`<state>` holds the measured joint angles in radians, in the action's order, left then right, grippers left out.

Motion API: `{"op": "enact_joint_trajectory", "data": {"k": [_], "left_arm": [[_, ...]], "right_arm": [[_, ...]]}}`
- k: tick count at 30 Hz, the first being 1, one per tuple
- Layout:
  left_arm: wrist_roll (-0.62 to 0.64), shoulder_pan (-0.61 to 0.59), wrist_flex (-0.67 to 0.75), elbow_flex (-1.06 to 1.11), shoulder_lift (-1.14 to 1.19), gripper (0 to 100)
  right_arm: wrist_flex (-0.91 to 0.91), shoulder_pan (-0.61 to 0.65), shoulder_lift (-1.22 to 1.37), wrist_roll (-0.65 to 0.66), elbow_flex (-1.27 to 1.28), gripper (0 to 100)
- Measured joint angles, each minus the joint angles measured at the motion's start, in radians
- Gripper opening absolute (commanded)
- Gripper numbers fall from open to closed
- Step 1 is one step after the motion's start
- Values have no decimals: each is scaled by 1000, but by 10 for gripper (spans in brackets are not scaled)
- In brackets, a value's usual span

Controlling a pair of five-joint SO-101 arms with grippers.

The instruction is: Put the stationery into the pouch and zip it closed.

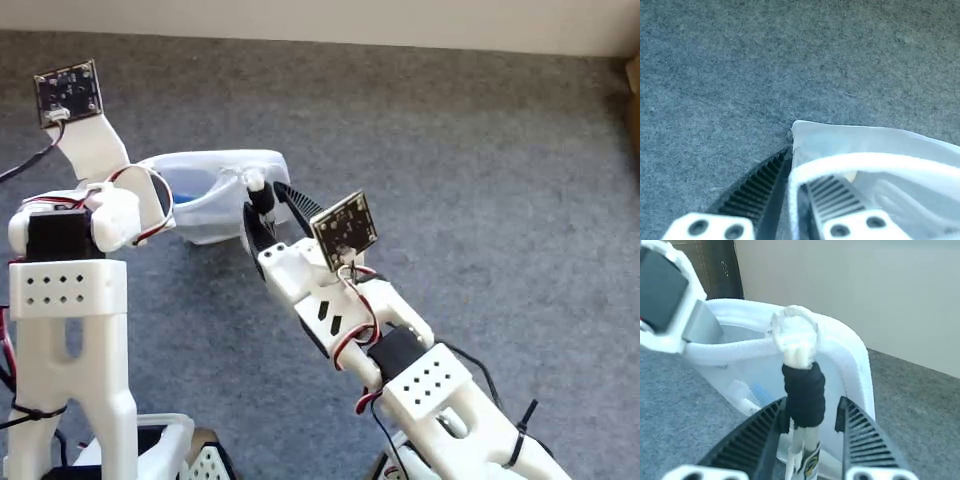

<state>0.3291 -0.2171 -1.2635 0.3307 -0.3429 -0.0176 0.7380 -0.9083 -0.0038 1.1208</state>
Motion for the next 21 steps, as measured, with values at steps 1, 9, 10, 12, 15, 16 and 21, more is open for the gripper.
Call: {"op": "enact_joint_trajectory", "data": {"k": [1, 9, 10, 12, 15, 16, 21], "left_arm": [[0, 0, 0, 0, 0, 8], [0, 0, 0, 0, 0, 8], [0, 0, 0, 0, 0, 8], [0, 0, 0, 0, 0, 8], [0, 0, 0, 0, 0, 8], [0, 0, 0, 0, 0, 8], [0, 0, 0, 0, 0, 8]], "right_arm": [[6, 0, 0, 0, 0, 149], [12, 0, 0, 0, 0, 186], [12, 0, 0, 0, 0, 202], [12, 2, 0, 3, 0, 209], [12, 5, 0, 15, 0, 195], [12, 9, 0, 15, 0, 190], [12, 14, 0, 21, 0, 161]]}}
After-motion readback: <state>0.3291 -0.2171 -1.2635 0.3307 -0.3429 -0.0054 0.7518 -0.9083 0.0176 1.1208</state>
